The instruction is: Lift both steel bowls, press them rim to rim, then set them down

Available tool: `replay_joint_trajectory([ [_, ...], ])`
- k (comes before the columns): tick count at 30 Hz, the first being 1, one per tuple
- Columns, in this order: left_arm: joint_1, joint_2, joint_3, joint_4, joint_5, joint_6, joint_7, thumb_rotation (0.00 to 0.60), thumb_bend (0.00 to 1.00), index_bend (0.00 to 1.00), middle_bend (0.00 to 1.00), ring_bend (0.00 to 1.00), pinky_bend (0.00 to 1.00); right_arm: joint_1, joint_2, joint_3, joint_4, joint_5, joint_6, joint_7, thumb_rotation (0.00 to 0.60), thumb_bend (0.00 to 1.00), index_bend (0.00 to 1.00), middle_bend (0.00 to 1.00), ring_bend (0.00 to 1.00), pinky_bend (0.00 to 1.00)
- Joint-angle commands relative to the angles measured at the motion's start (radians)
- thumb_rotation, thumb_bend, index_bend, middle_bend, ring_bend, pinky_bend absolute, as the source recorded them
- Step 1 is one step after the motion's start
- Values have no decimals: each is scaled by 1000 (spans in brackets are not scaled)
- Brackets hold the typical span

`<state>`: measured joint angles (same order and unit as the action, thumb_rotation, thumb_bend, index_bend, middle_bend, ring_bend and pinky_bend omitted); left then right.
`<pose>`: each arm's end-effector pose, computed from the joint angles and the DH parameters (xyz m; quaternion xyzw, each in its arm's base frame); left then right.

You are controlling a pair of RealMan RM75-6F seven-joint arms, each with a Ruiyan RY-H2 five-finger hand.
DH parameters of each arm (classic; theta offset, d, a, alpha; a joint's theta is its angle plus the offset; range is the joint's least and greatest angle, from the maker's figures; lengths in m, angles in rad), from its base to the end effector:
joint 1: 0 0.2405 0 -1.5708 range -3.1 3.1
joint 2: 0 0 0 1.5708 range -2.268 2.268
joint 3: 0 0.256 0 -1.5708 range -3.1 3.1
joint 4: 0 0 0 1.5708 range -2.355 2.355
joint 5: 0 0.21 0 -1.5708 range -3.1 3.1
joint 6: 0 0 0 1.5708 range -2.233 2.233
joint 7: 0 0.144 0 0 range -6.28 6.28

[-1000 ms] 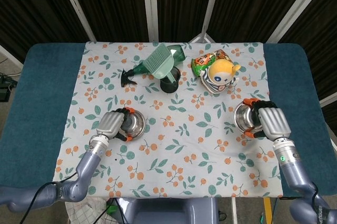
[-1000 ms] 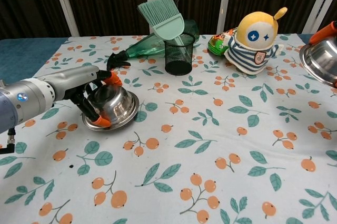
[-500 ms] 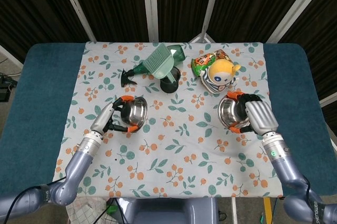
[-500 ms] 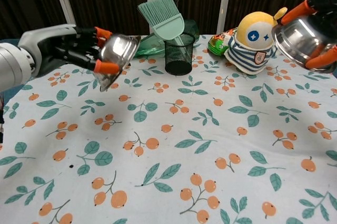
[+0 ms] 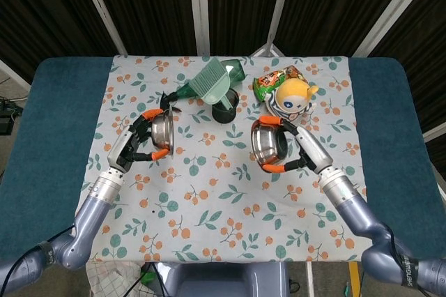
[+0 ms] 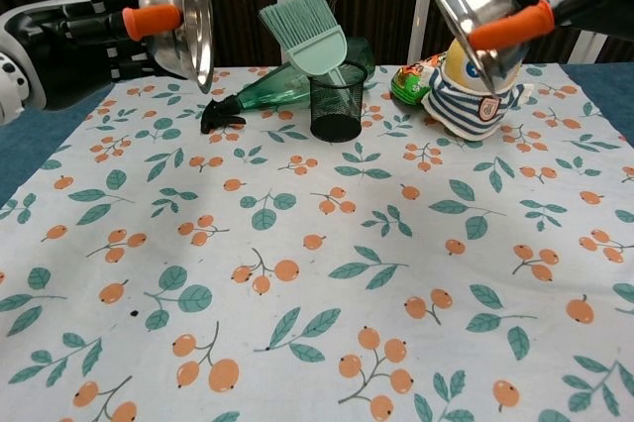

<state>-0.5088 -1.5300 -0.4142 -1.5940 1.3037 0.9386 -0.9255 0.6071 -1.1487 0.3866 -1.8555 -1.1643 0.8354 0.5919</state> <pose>-0.1443 0.3342 0.0265 -0.3221 -0.7128 -0.6176 0.0815 -0.1229 -0.3365 0.1018 0.5017 -0.6473 0.5435 0.1844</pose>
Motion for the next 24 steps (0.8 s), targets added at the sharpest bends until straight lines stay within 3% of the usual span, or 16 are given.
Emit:
replay_joint_trajectory([
  [1,-16,-37,18,50,42,11,-40,600,71,422,261,179,396,35,-25,78,-23,28,-87,193,600,70,349,261,353,188],
  [4,-31,-58,29,67,62,21,-55,600,71,422,259,177,395,57,-41,102,-5,34,-116,253,600,69,350,261,353,188],
  [12,-65,-100,44,74,83,42,-45,600,71,422,258,177,395,102,-106,107,21,89,-116,245,600,69,351,261,353,188],
  [24,-101,-146,49,66,69,77,13,600,71,422,256,177,395,155,-206,74,14,232,-26,81,600,69,354,261,353,188],
])
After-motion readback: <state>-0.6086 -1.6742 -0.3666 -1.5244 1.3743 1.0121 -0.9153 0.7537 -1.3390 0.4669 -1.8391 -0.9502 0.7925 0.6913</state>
